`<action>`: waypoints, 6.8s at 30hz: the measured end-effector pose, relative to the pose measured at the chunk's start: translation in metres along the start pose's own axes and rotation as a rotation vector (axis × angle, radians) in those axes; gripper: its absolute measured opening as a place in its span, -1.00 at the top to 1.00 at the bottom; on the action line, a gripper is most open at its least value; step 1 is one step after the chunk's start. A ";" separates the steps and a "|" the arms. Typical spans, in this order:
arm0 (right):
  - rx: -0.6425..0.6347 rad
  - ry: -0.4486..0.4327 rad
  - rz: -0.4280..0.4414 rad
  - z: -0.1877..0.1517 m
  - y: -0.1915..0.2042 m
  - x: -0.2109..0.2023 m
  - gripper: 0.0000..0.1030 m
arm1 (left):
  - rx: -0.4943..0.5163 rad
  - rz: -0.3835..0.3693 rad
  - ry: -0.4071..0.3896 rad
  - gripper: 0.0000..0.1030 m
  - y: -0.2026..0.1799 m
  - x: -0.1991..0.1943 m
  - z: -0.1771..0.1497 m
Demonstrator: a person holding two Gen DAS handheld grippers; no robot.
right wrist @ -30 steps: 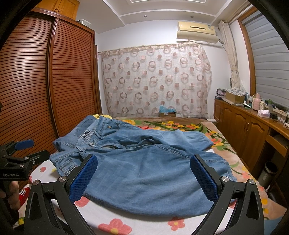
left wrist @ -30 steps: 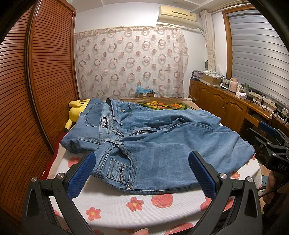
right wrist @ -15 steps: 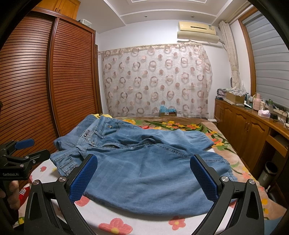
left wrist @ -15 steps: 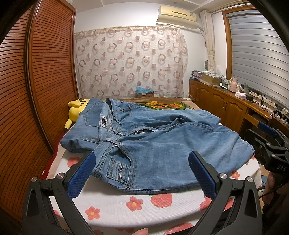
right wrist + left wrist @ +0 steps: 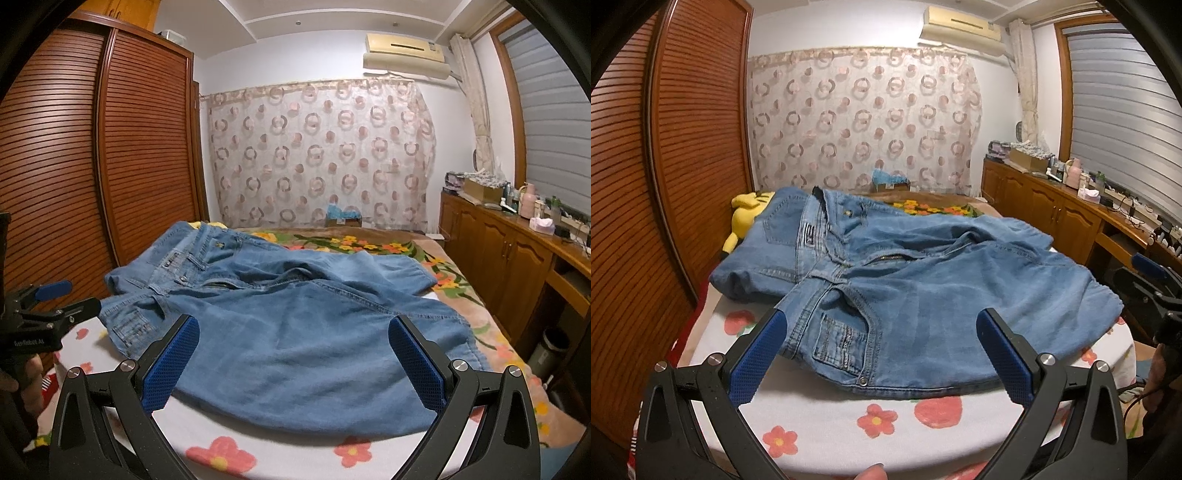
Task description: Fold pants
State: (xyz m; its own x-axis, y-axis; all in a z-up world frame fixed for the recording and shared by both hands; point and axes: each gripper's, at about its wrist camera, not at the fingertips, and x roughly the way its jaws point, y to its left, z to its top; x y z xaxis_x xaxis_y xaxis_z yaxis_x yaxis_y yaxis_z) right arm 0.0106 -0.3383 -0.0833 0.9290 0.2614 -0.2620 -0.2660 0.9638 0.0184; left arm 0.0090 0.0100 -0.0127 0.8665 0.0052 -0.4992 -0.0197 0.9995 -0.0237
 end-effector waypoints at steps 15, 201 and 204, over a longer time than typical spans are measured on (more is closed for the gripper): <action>-0.018 0.083 -0.058 -0.001 -0.020 0.016 -0.93 | 0.023 -0.009 0.095 -0.99 0.029 0.038 -0.022; -0.084 0.246 -0.187 0.152 -0.113 0.278 0.83 | -0.082 -0.009 0.166 0.68 0.103 0.281 0.175; -0.077 0.253 -0.197 0.160 -0.116 0.283 0.83 | -0.078 -0.009 0.178 0.68 0.103 0.283 0.175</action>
State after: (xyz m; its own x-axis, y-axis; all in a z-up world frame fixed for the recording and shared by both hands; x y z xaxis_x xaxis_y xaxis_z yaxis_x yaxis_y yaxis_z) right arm 0.3458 -0.3673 -0.0050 0.8738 0.0402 -0.4845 -0.1153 0.9853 -0.1263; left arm 0.3395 0.1200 -0.0052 0.7649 -0.0164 -0.6439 -0.0569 0.9940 -0.0929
